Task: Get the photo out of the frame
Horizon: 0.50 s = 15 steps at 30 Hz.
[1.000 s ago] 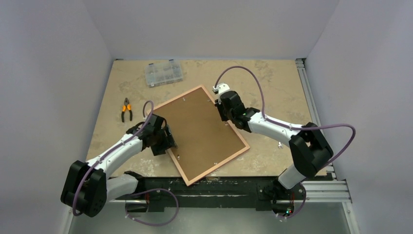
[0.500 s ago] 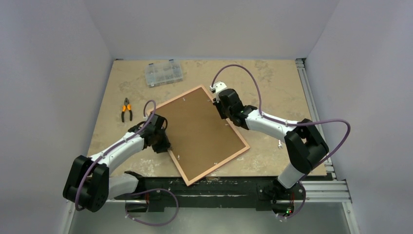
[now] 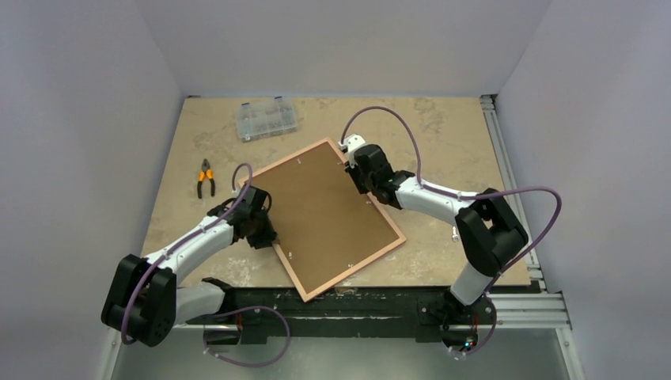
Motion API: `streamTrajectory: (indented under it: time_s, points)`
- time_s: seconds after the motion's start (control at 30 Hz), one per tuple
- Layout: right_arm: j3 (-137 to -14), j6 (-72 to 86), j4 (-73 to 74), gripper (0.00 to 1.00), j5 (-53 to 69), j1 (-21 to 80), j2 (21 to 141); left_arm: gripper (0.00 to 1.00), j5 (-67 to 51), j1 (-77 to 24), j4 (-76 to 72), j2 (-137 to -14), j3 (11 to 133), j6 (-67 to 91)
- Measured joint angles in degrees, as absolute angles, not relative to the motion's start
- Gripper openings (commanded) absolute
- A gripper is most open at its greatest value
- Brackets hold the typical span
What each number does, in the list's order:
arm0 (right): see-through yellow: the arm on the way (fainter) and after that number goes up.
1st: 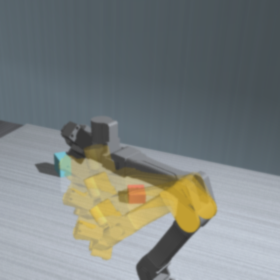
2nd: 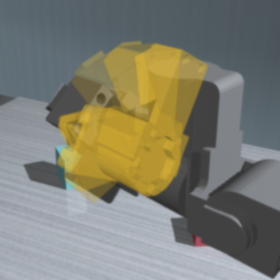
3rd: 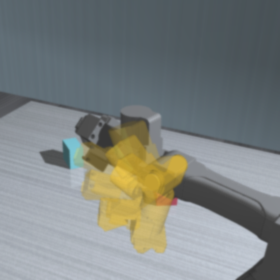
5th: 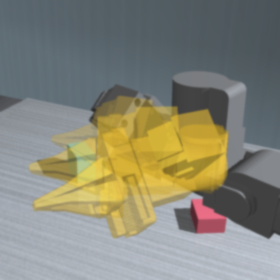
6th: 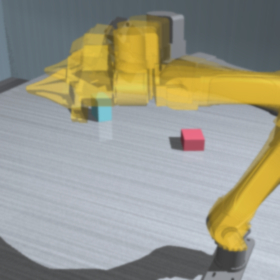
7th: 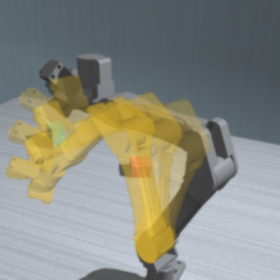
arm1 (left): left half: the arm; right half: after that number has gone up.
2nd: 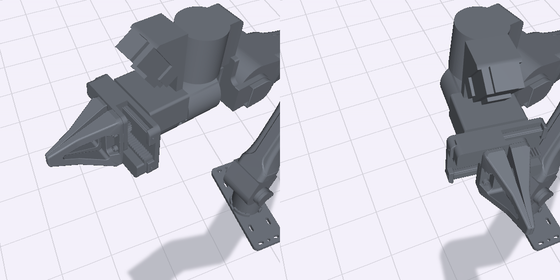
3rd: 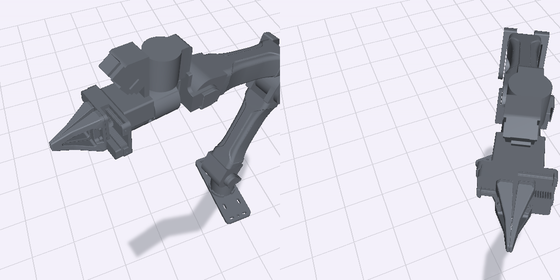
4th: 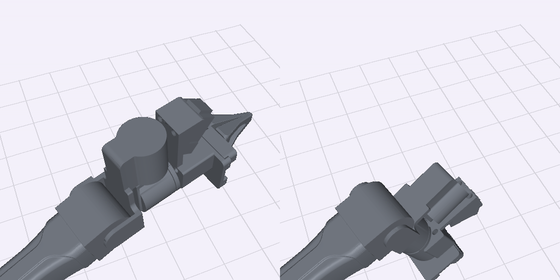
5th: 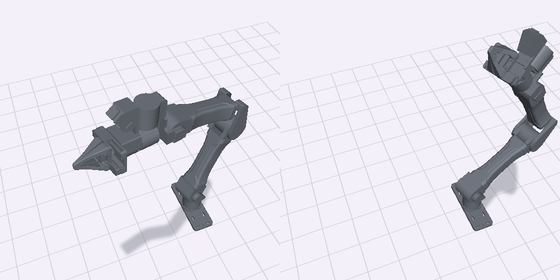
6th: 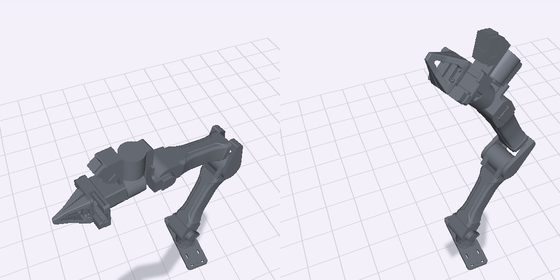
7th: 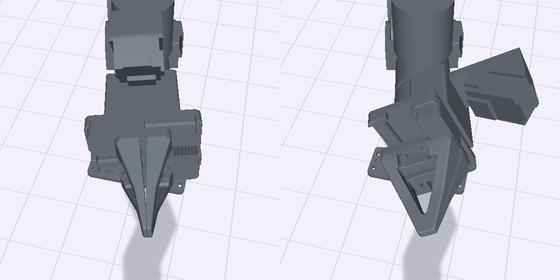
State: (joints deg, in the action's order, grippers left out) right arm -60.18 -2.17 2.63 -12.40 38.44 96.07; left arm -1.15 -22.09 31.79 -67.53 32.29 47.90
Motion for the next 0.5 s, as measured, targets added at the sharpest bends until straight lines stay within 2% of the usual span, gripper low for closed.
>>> streamTrajectory:
  time_s: [0.5]
  points:
    - [-57.56,-1.39,2.31,0.0,-12.43,38.2,94.59,0.0,-0.93,-22.06,31.59,-67.18,31.97,49.1]
